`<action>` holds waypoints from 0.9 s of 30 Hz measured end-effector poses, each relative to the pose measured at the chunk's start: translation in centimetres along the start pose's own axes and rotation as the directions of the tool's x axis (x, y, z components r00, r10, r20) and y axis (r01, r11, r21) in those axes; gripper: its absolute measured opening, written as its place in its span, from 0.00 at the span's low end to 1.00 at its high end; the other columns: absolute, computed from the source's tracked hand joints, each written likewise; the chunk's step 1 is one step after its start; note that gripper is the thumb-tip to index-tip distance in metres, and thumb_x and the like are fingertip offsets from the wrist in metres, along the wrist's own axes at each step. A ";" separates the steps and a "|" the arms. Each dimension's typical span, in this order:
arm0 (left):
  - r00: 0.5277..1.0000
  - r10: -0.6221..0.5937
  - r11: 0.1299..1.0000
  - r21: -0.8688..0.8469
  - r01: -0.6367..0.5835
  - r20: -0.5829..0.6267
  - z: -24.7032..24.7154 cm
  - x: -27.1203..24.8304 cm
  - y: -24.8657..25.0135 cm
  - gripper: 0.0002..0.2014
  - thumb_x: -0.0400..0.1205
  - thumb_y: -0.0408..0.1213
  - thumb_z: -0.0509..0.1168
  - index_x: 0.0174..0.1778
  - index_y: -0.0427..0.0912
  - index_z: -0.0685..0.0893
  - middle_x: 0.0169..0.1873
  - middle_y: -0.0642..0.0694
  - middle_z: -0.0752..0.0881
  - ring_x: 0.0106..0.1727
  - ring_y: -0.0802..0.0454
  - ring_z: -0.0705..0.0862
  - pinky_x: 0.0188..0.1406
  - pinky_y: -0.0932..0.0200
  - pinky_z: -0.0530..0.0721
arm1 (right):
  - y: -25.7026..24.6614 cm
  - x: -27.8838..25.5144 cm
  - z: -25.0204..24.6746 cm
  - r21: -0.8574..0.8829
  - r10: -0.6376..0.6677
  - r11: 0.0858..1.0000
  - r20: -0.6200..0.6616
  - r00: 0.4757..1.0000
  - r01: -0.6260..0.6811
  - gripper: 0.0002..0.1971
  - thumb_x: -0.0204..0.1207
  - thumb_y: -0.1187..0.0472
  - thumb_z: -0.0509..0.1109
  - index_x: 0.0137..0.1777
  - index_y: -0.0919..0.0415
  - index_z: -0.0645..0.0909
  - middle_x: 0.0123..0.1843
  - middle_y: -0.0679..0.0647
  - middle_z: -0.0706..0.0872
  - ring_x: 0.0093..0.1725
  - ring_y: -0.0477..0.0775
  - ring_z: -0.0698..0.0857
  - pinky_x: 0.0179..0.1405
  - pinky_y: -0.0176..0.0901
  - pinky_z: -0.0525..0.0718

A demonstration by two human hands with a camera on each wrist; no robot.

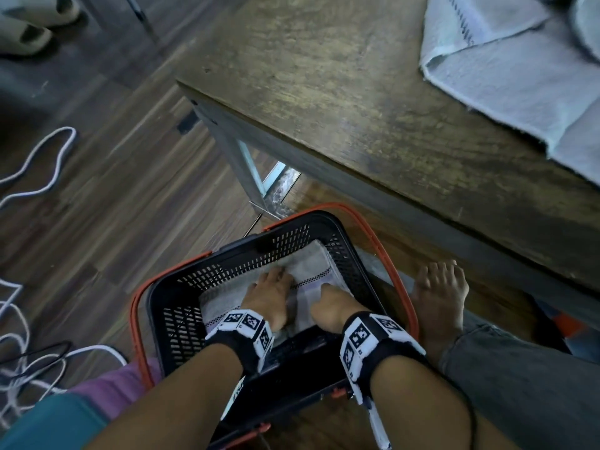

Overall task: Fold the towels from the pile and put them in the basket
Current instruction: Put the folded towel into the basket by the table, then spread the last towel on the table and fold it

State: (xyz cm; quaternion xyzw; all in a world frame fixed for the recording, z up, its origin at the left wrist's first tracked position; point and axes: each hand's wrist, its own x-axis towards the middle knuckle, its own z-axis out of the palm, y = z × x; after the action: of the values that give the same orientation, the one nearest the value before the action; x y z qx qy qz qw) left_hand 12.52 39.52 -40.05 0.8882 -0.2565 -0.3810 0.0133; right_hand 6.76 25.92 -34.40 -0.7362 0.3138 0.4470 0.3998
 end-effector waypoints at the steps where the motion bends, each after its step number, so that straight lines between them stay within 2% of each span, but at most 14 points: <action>1: 1.000 -0.003 0.999 -0.048 0.003 -0.011 -0.6 -0.4 0.1 0.30 0.82 0.37 0.68 0.81 0.49 0.67 0.83 0.45 0.60 0.82 0.38 0.65 0.78 0.41 0.70 | -0.5 -0.7 -0.5 -0.021 -0.022 1.000 0.005 1.000 0.022 0.27 0.88 0.60 0.57 0.86 0.64 0.60 0.85 0.63 0.67 0.80 0.64 0.72 0.72 0.48 0.74; 5: 1.000 -0.011 0.983 -0.185 0.007 -0.020 -5.0 -3.2 0.7 0.23 0.80 0.43 0.69 0.71 0.45 0.78 0.69 0.44 0.78 0.66 0.42 0.82 0.64 0.48 0.83 | -2.8 -4.3 -1.9 -0.062 -0.141 0.989 -0.055 0.988 0.138 0.20 0.87 0.60 0.58 0.75 0.65 0.75 0.75 0.64 0.78 0.66 0.62 0.80 0.58 0.45 0.77; 7: 0.997 0.037 0.980 -0.196 -0.025 0.060 -8.3 -5.3 1.2 0.17 0.81 0.44 0.69 0.64 0.41 0.84 0.62 0.43 0.85 0.62 0.44 0.85 0.63 0.49 0.83 | -3.9 -7.1 -2.7 -0.036 -0.182 0.983 -0.116 0.977 0.179 0.13 0.85 0.60 0.60 0.63 0.66 0.79 0.63 0.65 0.83 0.53 0.60 0.79 0.45 0.42 0.77; 9: 0.987 0.070 0.969 -0.243 -0.033 0.145 -12.4 -7.7 2.0 0.12 0.83 0.42 0.65 0.56 0.38 0.87 0.54 0.41 0.90 0.52 0.46 0.87 0.57 0.50 0.85 | -4.9 -10.7 -3.9 0.010 -0.227 0.972 -0.229 0.947 0.236 0.08 0.83 0.59 0.60 0.48 0.64 0.77 0.49 0.61 0.81 0.44 0.59 0.79 0.33 0.42 0.73; 11: 0.980 0.114 0.927 -0.373 -0.046 0.163 -16.8 -10.6 3.4 0.09 0.85 0.37 0.63 0.50 0.38 0.87 0.44 0.41 0.90 0.36 0.47 0.86 0.39 0.56 0.85 | -5.8 -14.8 -5.3 0.062 -0.294 0.941 -0.330 0.897 0.332 0.10 0.79 0.55 0.62 0.44 0.62 0.77 0.46 0.60 0.83 0.44 0.63 0.84 0.41 0.45 0.81; 12: 0.982 0.153 0.901 -0.423 -0.094 0.107 -18.8 -12.1 4.5 0.09 0.85 0.34 0.62 0.49 0.37 0.87 0.39 0.40 0.88 0.31 0.48 0.83 0.31 0.59 0.83 | -6.1 -17.0 -6.2 0.079 -0.319 0.926 -0.366 0.874 0.370 0.11 0.77 0.54 0.62 0.46 0.62 0.80 0.47 0.62 0.86 0.47 0.65 0.87 0.46 0.48 0.85; 13: 0.981 0.193 0.879 -0.446 -0.168 0.011 -20.7 -13.5 5.8 0.09 0.86 0.32 0.60 0.47 0.35 0.86 0.34 0.40 0.86 0.28 0.49 0.81 0.27 0.61 0.80 | -6.2 -19.4 -7.3 0.101 -0.337 0.909 -0.395 0.855 0.405 0.12 0.78 0.54 0.64 0.46 0.63 0.82 0.46 0.62 0.88 0.45 0.64 0.90 0.43 0.48 0.88; 14: 0.968 0.230 0.853 -0.459 -0.249 -0.098 -22.3 -14.7 7.2 0.10 0.87 0.30 0.60 0.45 0.34 0.86 0.32 0.41 0.85 0.26 0.49 0.80 0.25 0.62 0.78 | -6.2 -21.7 -8.6 0.127 -0.363 0.883 -0.426 0.829 0.452 0.10 0.79 0.56 0.65 0.42 0.62 0.82 0.42 0.59 0.89 0.37 0.58 0.90 0.34 0.41 0.87; 16: 0.915 0.288 0.784 -0.478 -0.395 -0.284 -25.0 -16.4 10.6 0.11 0.87 0.30 0.60 0.43 0.29 0.84 0.32 0.40 0.83 0.25 0.52 0.80 0.25 0.64 0.78 | -5.6 -26.6 -11.9 0.116 -0.403 0.841 -0.517 0.756 0.528 0.11 0.83 0.60 0.65 0.37 0.57 0.78 0.35 0.54 0.86 0.25 0.48 0.84 0.21 0.31 0.80; 19: 0.818 0.336 0.827 -0.269 -0.494 -0.468 -27.4 -16.5 16.5 0.12 0.83 0.39 0.64 0.47 0.32 0.85 0.37 0.43 0.85 0.33 0.53 0.81 0.36 0.61 0.77 | -3.4 -33.3 -17.3 0.016 -0.414 0.844 -0.617 0.669 0.537 0.09 0.84 0.60 0.61 0.45 0.58 0.81 0.40 0.57 0.90 0.28 0.53 0.86 0.30 0.38 0.81; 21: 0.800 0.377 0.869 -0.119 -0.479 -0.467 -28.1 -15.7 19.9 0.10 0.82 0.44 0.64 0.51 0.43 0.85 0.45 0.49 0.87 0.38 0.59 0.81 0.37 0.63 0.75 | -0.8 -36.2 -20.5 -0.061 -0.407 0.859 -0.684 0.606 0.508 0.10 0.86 0.57 0.60 0.48 0.55 0.83 0.41 0.56 0.93 0.32 0.54 0.89 0.35 0.42 0.81; 23: 0.826 0.414 0.886 -0.039 -0.462 -0.383 -28.3 -14.1 22.6 0.10 0.82 0.44 0.62 0.56 0.48 0.83 0.52 0.50 0.86 0.47 0.55 0.83 0.45 0.59 0.80 | 2.4 -37.5 -22.8 -0.140 -0.412 0.872 -0.729 0.547 0.469 0.12 0.87 0.56 0.60 0.50 0.57 0.84 0.45 0.55 0.93 0.37 0.54 0.90 0.37 0.44 0.83; 25: 0.855 0.417 0.904 0.045 -0.425 -0.309 -28.2 -12.1 24.4 0.13 0.83 0.43 0.61 0.62 0.47 0.80 0.52 0.49 0.84 0.46 0.51 0.82 0.42 0.55 0.79 | 5.8 -36.8 -24.2 -0.186 -0.411 0.890 -0.723 0.556 0.415 0.13 0.88 0.57 0.60 0.54 0.61 0.85 0.48 0.55 0.93 0.45 0.58 0.92 0.44 0.51 0.88; 27: 0.865 0.419 0.907 0.175 -0.384 -0.277 -27.5 -10.1 25.5 0.19 0.83 0.44 0.63 0.70 0.45 0.75 0.55 0.47 0.81 0.50 0.48 0.81 0.44 0.54 0.77 | 9.0 -34.5 -24.9 -0.217 -0.392 0.915 -0.675 0.625 0.339 0.12 0.88 0.59 0.61 0.58 0.61 0.85 0.51 0.54 0.92 0.51 0.59 0.91 0.52 0.54 0.88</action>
State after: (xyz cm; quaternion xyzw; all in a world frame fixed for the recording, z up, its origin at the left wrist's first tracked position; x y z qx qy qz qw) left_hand 14.11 17.36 -8.25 0.8630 -0.4517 -0.2112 0.0818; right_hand -4.36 3.52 1.21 -0.9115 0.2708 0.0509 0.3054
